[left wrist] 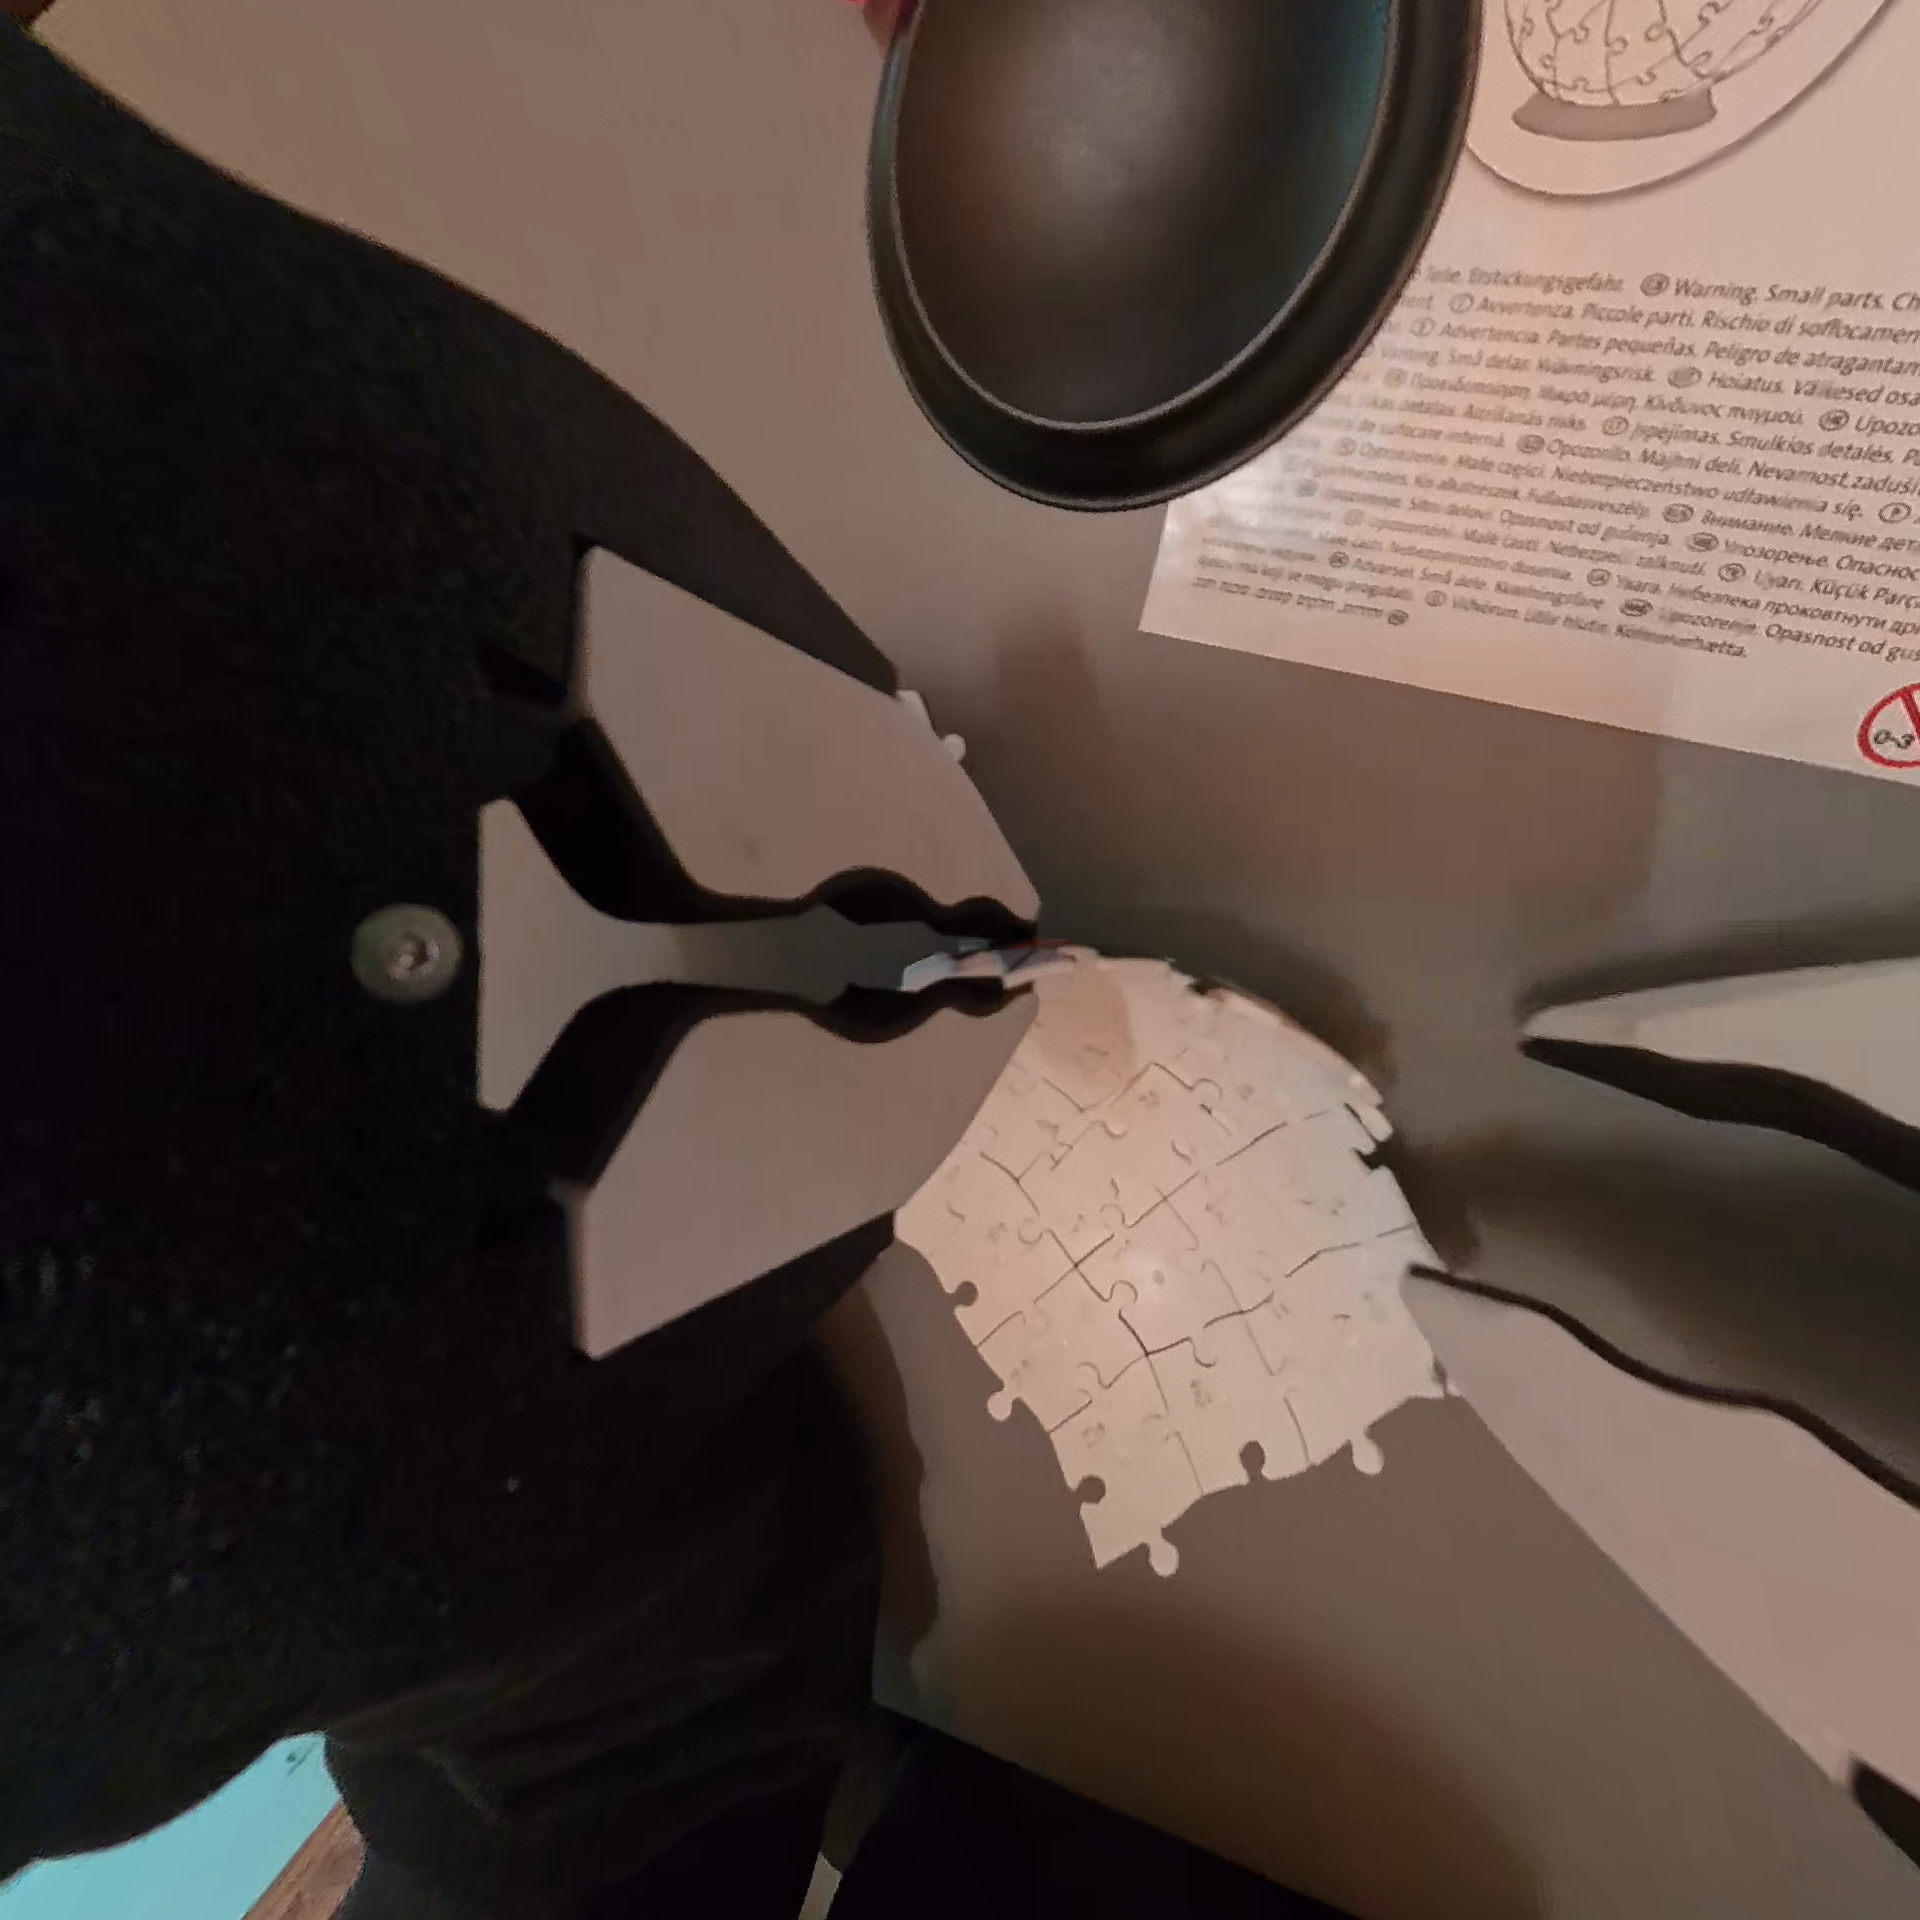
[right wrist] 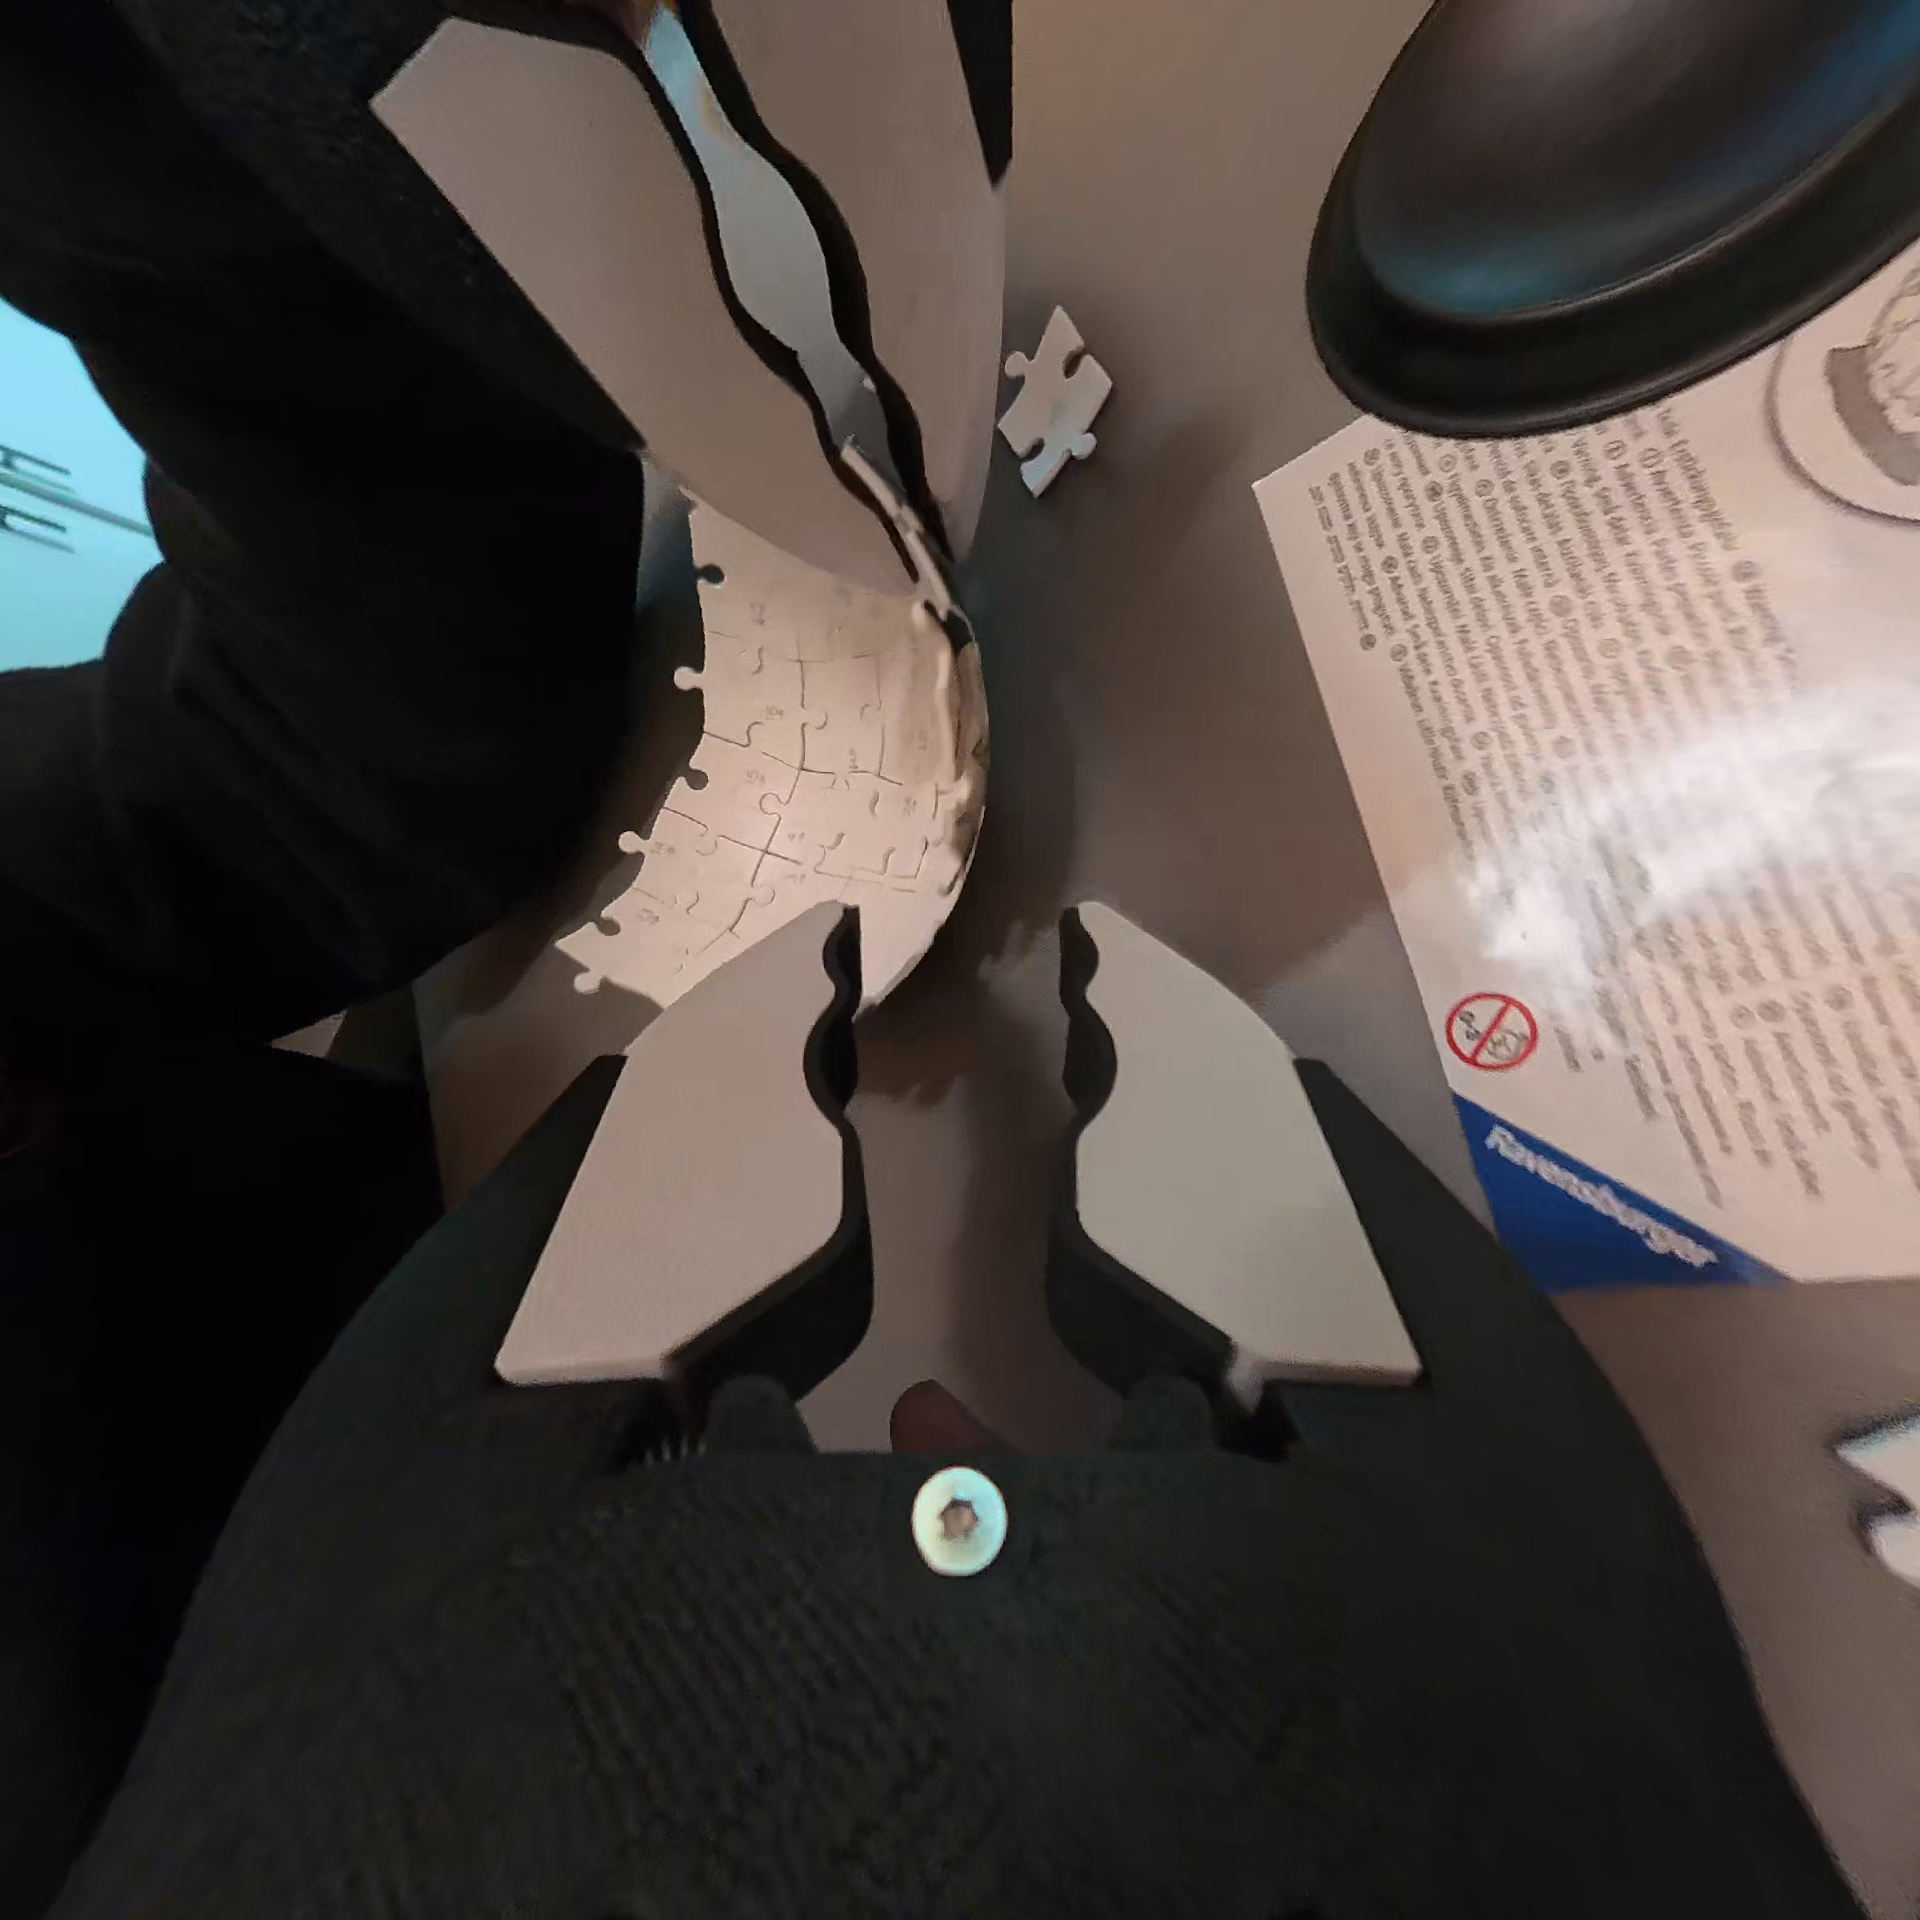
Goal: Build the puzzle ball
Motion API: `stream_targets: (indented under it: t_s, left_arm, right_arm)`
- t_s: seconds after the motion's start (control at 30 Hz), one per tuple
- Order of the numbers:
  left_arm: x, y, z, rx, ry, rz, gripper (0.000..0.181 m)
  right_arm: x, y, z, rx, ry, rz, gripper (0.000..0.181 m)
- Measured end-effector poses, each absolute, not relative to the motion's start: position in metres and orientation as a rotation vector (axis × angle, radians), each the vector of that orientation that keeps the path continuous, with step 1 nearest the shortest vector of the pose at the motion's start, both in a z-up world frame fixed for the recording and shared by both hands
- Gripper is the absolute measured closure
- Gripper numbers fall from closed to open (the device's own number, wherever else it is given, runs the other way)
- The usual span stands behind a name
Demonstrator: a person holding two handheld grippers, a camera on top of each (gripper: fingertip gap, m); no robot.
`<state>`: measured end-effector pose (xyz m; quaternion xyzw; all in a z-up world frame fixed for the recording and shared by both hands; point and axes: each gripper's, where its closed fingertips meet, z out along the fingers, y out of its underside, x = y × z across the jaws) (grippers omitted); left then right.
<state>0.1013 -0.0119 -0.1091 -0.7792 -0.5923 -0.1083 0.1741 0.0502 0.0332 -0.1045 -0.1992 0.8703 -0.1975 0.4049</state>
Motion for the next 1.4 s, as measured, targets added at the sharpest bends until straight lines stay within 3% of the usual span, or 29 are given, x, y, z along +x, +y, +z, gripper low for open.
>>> stream_targets:
  t_s: [0.37,0.53,0.73,0.9,1.1,1.4]
  left_arm:
    - [0.141,-0.035,-0.072,-2.027,-1.959,0.153,0.150]
    - [0.179,-0.039,-0.085,-2.008,-2.070,0.465,0.134]
    - [0.196,-0.028,-0.114,-1.796,-2.139,0.662,0.137]
    - [0.168,-0.004,-0.063,-1.608,-1.904,0.961,0.166]
    - [0.125,0.035,-0.060,-1.929,-1.947,0.708,0.151]
    - [0.117,0.047,-0.094,-1.671,-2.440,0.367,0.132]
  right_arm:
    - [0.022,0.067,-0.075,-0.517,2.248,-0.774,0.139]
    - [0.018,0.084,-0.077,-0.566,2.253,-0.794,0.136]
    - [0.020,0.092,-0.088,-0.562,2.209,-0.802,0.138]
    - [0.015,0.094,-0.091,-0.584,2.204,-0.880,0.137]
    - [0.014,0.096,-0.100,-0.545,2.170,-0.893,0.137]
    - [0.005,0.093,-0.102,-0.572,2.196,-1.031,0.135]
